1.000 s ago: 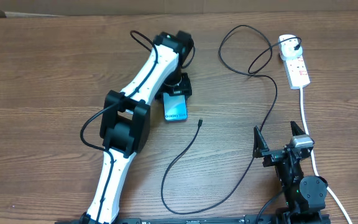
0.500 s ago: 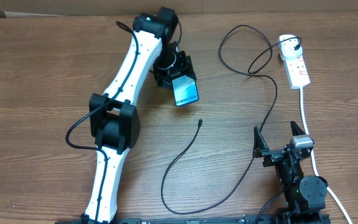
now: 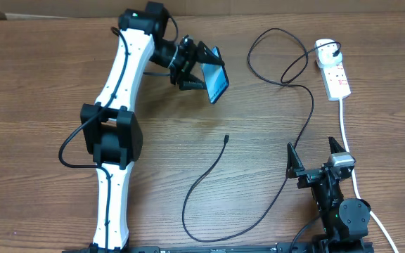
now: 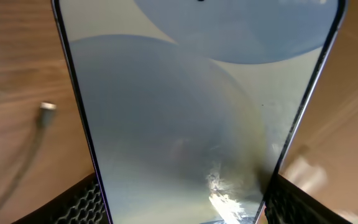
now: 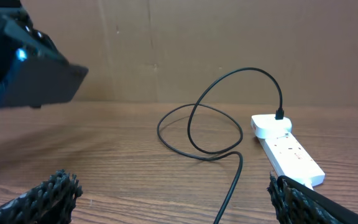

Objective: Plug charger to phone and switch on socket
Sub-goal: 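Lift the phone upright with the left gripper and raise it, then move the right gripper toward the phone held by the left gripper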

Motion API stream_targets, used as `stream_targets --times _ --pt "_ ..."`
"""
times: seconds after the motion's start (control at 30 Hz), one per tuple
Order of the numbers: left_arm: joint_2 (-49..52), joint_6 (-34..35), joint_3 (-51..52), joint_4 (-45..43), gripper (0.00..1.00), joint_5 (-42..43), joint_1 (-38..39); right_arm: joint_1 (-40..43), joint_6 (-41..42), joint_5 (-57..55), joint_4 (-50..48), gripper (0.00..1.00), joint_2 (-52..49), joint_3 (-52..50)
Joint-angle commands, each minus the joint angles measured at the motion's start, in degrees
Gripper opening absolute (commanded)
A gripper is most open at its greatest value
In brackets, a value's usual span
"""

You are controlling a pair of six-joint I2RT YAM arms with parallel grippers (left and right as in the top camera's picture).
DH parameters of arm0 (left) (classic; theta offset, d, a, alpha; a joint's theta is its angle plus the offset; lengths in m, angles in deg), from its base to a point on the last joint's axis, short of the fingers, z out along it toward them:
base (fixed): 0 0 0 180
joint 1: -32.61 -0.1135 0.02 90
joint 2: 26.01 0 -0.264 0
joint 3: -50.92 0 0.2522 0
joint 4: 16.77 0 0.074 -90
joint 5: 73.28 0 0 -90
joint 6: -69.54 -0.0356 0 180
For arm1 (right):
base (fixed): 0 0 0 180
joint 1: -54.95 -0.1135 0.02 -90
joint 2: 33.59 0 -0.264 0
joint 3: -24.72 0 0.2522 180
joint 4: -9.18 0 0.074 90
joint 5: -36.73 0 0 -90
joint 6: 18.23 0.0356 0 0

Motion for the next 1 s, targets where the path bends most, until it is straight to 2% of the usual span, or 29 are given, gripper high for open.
stream_targets --times 0.0,0.33,0.47,0.53,0.63,0.83,0.97 --pt "-0.4 -1.6 -1.8 0.1 0.7 15.4 -1.7 -0.2 -0.3 -0.5 -0.3 1.0 0.5 -0.6" --pt "-0.4 -2.3 -1.8 0.1 0.7 25.7 -4.9 -0.2 -0.3 -0.5 -0.3 1.0 0.5 -0.6" --pt "-0.4 -2.6 -1.8 0.2 0.7 26.4 -5.8 -0.2 -0.2 -0.6 -1.8 1.0 0.5 -0.6" --pt "-0.4 -2.6 -1.8 0.1 0.7 26.4 -6.5 -0.2 5.1 11.3 -8.2 1.0 0.5 -0.6" --pt "-0.4 -2.5 -1.8 0.1 0.7 26.4 -7.1 -0.2 14.2 28.8 -10.9 1.0 0.5 -0.6" --pt "-0.4 -2.1 -1.8 0.2 0.7 26.4 -7.3 -0.2 21.7 29.6 -18.8 1.0 0.5 -0.5" --pt "-0.4 -1.2 -1.8 0.2 0.71 26.4 -7.3 -0.2 21.9 29.2 -16.8 1.0 0.4 1.8"
